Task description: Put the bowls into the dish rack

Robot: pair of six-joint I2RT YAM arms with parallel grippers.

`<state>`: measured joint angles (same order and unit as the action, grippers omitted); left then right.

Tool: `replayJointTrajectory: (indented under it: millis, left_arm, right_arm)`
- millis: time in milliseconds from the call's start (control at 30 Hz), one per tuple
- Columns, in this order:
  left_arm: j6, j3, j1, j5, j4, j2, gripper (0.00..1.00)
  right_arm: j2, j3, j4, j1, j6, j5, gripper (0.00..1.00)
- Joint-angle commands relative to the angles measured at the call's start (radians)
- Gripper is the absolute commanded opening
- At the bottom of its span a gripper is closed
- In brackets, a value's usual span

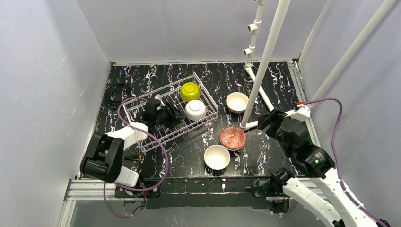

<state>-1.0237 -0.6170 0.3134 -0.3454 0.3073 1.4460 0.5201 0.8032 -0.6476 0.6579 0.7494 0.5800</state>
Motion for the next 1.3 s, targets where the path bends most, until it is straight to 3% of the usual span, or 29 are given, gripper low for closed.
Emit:
replayJointTrajectory:
  millis: [0, 333, 567, 867, 1067, 1267]
  left_arm:
    - [0.136, -0.086, -0.006, 0.005, -0.095, -0.062, 0.52]
    - [0.324, -0.306, 0.000, -0.037, -0.341, 0.027, 0.81]
    - [0.307, -0.355, 0.017, -0.048, -0.366, 0.093, 0.85]
    - [0.247, -0.423, 0.042, -0.126, -0.329, 0.193, 0.72]
    - [0.194, -0.429, 0.052, -0.156, -0.263, 0.223, 0.60]
    - [0.189, -0.459, 0.062, -0.149, -0.258, 0.251, 0.57]
  right_arm:
    - [-0.014, -0.002, 0.031, 0.006, 0.004, 0.023, 0.77]
    - [-0.016, -0.012, 0.034, 0.005, 0.010, 0.011, 0.77]
    - [-0.007, -0.017, 0.019, 0.005, 0.007, -0.013, 0.78]
    - [0.061, -0.041, 0.041, 0.005, -0.094, -0.178, 0.98]
    - [0.151, -0.036, 0.040, 0.005, -0.077, -0.228, 0.99]
    - [0.213, -0.041, 0.039, 0.005, -0.086, -0.279, 0.98]
